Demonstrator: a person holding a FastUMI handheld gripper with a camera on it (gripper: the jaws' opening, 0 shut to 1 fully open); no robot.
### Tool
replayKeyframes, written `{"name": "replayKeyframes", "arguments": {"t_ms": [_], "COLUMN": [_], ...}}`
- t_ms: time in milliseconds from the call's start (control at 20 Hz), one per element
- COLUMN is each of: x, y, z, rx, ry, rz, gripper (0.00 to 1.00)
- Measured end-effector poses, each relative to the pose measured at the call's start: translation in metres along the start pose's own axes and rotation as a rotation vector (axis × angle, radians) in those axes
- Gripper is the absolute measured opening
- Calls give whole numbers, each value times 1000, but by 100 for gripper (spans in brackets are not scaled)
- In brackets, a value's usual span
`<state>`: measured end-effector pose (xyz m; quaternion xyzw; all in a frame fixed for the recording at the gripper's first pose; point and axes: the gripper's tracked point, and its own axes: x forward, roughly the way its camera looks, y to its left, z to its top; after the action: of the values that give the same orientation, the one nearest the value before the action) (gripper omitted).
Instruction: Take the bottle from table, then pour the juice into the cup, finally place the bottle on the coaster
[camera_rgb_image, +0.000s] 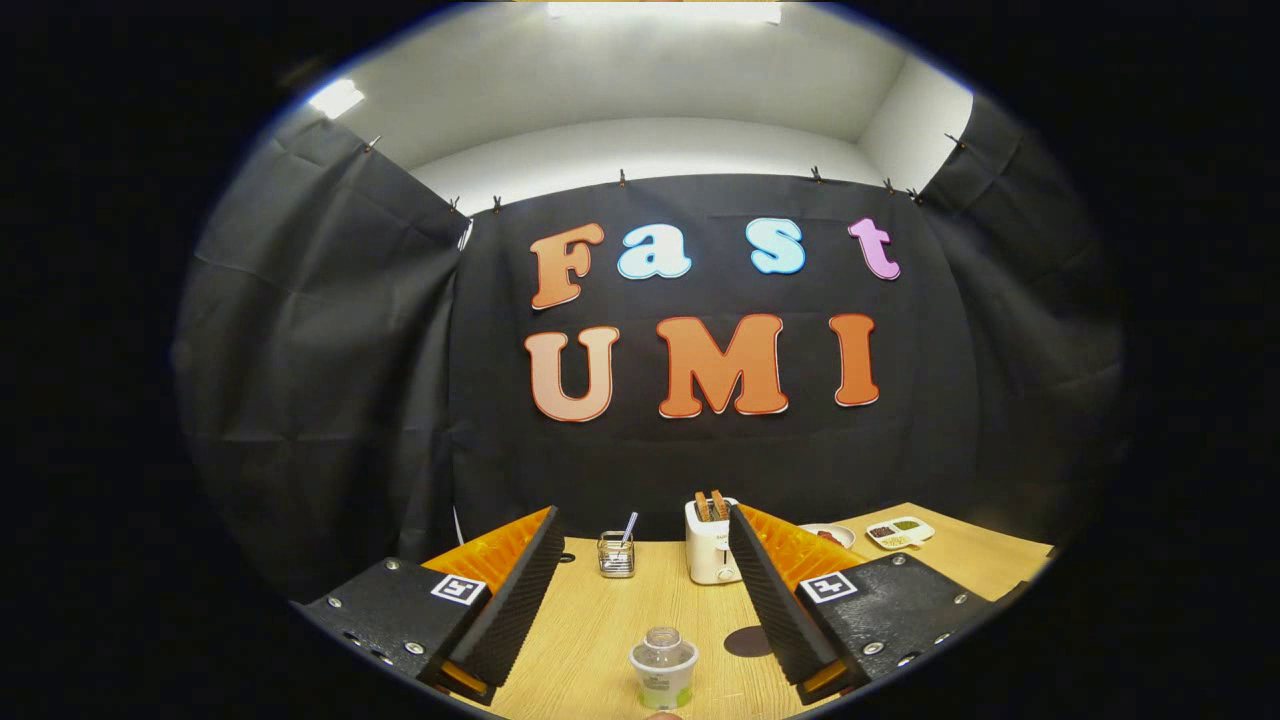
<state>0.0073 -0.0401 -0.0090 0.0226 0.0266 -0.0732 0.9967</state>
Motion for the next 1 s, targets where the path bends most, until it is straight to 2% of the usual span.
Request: {"name": "replayKeyframes", "arguments": {"t_ms": [400, 1000], "x": [1, -6], "y": [8, -1], "z": [23, 8], "rx": [-4, -49], "ry": [-56, -40], "rz": [12, -59], "gripper": [98, 98]}}
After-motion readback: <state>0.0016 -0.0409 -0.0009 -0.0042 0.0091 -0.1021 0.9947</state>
